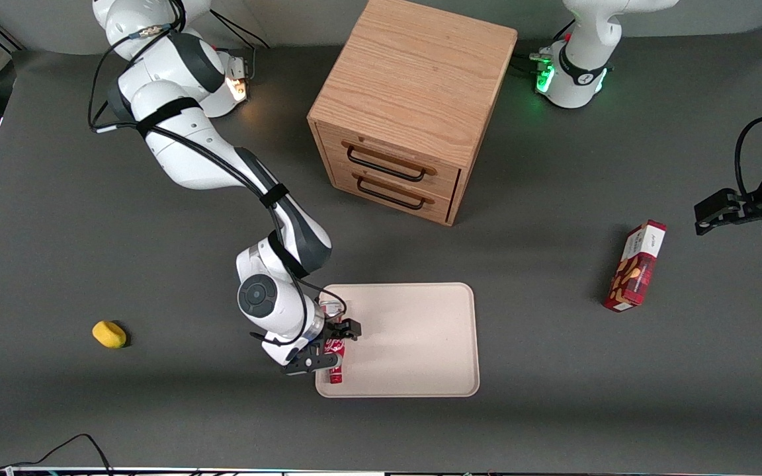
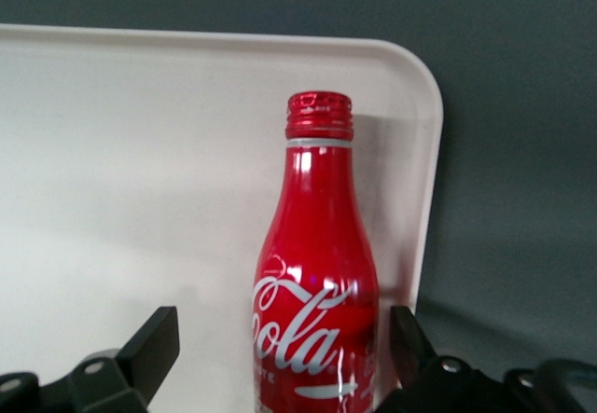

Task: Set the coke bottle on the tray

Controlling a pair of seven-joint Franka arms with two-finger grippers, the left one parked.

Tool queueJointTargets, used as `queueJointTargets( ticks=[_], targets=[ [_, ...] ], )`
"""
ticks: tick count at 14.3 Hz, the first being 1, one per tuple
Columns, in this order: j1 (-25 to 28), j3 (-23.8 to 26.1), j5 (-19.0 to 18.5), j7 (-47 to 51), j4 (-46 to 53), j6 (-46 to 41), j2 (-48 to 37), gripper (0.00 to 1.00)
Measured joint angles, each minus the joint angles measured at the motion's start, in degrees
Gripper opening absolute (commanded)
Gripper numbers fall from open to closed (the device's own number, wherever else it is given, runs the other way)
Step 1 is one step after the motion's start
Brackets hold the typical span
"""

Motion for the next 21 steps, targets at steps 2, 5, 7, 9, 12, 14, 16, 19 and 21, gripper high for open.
queueJointTargets(
  ticks=[2,5,7,9,12,14,16,19,21],
  targets=[
    [-0.07,-0.40,0.00,-0.26,0.75,-0.07,-0.68,1.00],
    [-0.54,-0.65,-0.01,-3.41,0.22,-1.67,-4.08,1.00],
    [-1.83,-0.89,-0.01,-4.21,-1.21,-4.08,-7.83,1.00],
    [-4.16,-0.93,0.00,-4.20,-4.70,-6.65,-13.33,1.00],
    [-8.25,-0.97,0.02,-4.19,-14.38,-8.31,-24.27,1.00],
    [-11.05,-0.94,0.03,-4.15,-22.57,-8.83,-31.77,1.00],
    [-13.80,-0.89,0.05,-4.15,-30.10,-9.90,-38.80,1.00],
    [-17.50,-0.89,0.05,-4.15,-36.22,-18.71,-48.74,1.00],
    [-19.44,-0.87,0.10,-4.15,-37.46,-24.17,-54.29,1.00]
  ],
)
